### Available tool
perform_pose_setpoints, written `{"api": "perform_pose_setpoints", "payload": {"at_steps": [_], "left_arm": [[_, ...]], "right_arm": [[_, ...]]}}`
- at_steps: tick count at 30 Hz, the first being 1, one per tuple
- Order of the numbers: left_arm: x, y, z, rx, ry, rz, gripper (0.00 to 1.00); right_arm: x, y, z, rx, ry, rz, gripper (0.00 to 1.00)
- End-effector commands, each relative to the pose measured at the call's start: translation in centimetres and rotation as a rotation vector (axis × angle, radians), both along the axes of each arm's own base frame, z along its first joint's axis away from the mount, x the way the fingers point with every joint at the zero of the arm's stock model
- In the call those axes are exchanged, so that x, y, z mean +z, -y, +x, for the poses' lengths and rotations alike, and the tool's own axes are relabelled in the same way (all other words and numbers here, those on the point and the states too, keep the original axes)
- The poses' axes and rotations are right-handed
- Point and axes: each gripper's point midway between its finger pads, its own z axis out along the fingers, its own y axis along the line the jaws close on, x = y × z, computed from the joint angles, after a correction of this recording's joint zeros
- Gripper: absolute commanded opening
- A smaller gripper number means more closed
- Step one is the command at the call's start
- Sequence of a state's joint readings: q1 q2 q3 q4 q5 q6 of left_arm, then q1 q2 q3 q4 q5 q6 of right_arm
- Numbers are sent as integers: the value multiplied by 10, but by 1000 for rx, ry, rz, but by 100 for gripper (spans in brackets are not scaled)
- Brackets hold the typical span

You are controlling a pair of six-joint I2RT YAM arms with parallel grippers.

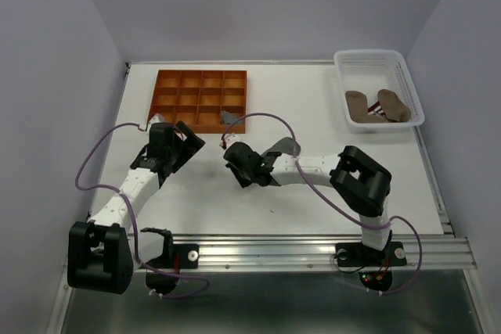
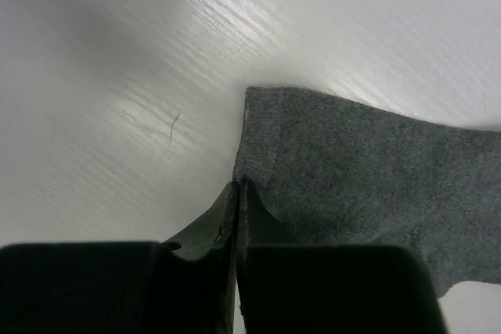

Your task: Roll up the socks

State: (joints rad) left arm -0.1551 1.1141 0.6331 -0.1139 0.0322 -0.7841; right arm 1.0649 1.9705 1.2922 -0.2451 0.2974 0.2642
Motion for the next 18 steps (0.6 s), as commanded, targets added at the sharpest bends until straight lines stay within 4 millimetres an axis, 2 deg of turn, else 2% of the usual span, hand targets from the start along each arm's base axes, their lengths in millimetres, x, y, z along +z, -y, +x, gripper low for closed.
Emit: {"api": "perform_pose_setpoints", "payload": {"at_steps": [1, 2, 5, 8, 10, 11, 13, 15, 18], "left_arm": [[-1, 16, -7, -67, 23, -74, 99], [-2, 20, -9, -83, 22, -82, 99], [-5, 36, -14, -139, 19, -111, 99], [-15, 48, -20, -167, -11, -116, 99], [-18, 57, -18, -186, -15, -123, 99], [-17, 67, -20, -209, -15, -128, 99], [-21, 79, -21, -238, -30, -131, 99], [-21, 93, -21, -269, -38, -132, 99], [-29, 104, -19, -294, -69, -126, 99]], "right_arm": [[34, -7, 7, -32, -83, 250, 1], [36, -12, 0, 1, -134, 297, 1], [42, -14, -4, 19, -219, 422, 1], [42, -9, 2, -1, -235, 480, 1], [42, -6, -1, -17, -273, 531, 1], [51, -10, 1, 7, -279, 594, 1], [58, -11, -2, 4, -303, 649, 1], [58, -9, -4, 9, -297, 667, 1], [61, -5, -5, 7, -294, 696, 1]]}}
